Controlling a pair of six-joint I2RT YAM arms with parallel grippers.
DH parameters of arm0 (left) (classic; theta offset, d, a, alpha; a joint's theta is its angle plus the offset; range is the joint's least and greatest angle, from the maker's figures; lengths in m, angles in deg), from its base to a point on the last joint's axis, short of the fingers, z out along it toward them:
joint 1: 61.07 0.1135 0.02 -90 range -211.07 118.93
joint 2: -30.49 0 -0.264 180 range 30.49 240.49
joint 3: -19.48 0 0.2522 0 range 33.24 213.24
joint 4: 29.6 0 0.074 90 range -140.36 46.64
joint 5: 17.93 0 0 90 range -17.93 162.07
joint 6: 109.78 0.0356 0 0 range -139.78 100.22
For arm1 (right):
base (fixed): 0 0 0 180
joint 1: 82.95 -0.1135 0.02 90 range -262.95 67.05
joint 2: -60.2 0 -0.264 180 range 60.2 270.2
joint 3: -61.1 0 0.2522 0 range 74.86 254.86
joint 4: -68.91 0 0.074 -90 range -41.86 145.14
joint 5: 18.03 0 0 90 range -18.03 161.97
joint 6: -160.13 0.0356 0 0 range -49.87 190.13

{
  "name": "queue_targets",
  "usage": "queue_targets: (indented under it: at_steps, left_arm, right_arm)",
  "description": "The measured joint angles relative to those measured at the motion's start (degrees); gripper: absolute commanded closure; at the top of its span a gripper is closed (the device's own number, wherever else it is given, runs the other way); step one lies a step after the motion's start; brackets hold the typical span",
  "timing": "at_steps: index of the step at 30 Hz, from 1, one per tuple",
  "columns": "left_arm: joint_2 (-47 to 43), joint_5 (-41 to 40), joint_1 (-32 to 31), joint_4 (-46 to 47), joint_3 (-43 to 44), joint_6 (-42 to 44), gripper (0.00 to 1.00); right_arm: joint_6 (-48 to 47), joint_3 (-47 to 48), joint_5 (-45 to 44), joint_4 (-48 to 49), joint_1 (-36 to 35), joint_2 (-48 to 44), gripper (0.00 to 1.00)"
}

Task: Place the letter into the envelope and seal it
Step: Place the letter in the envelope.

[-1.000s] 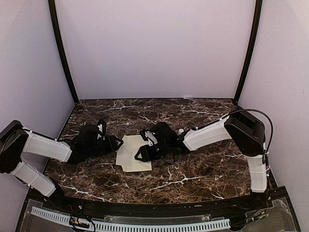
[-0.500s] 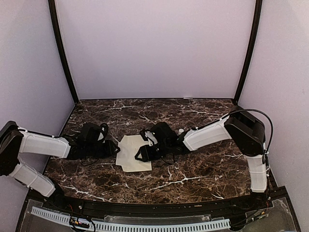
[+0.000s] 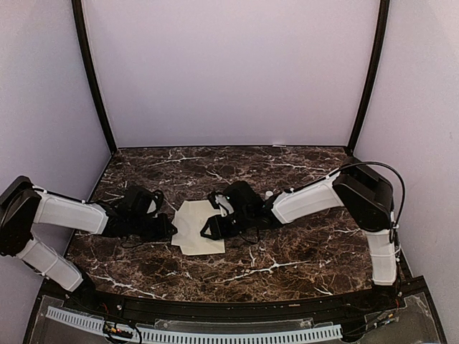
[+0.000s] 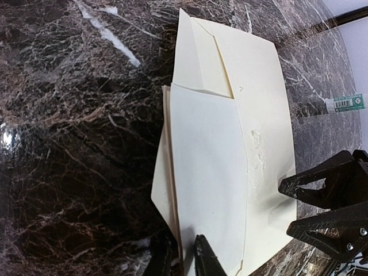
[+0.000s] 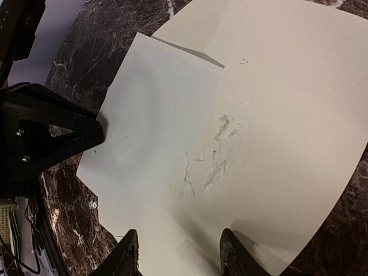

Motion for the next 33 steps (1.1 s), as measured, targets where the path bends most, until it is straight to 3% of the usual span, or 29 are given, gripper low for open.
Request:
queue_targets:
  at_steps: [7,21,29,33]
  left_arm:
    - [0.0,0.46,0.0,-0.55,0.0,-0.2,0.93]
    - [-1.77,1.2,0.0,-2.97,0.0,-0.2,0.87]
    - [-2.34,1.88,0.0,-3.54,0.0,-0.61,1.0]
    - [-2.6,2.12,0.0,-3.82,0.0,-0.85,1.0]
  right_arm:
    - [0.0,0.37,0.17,0.04,0.0,0.35,0.56]
    - [0.0,0.44,0.17,0.02,0.0,0.42,0.58]
    - [0.0,0.44,0.17,0.02,0.0,0.44,0.59]
    - [0.0,0.44,0.17,0.04,0.0,0.48,0.59]
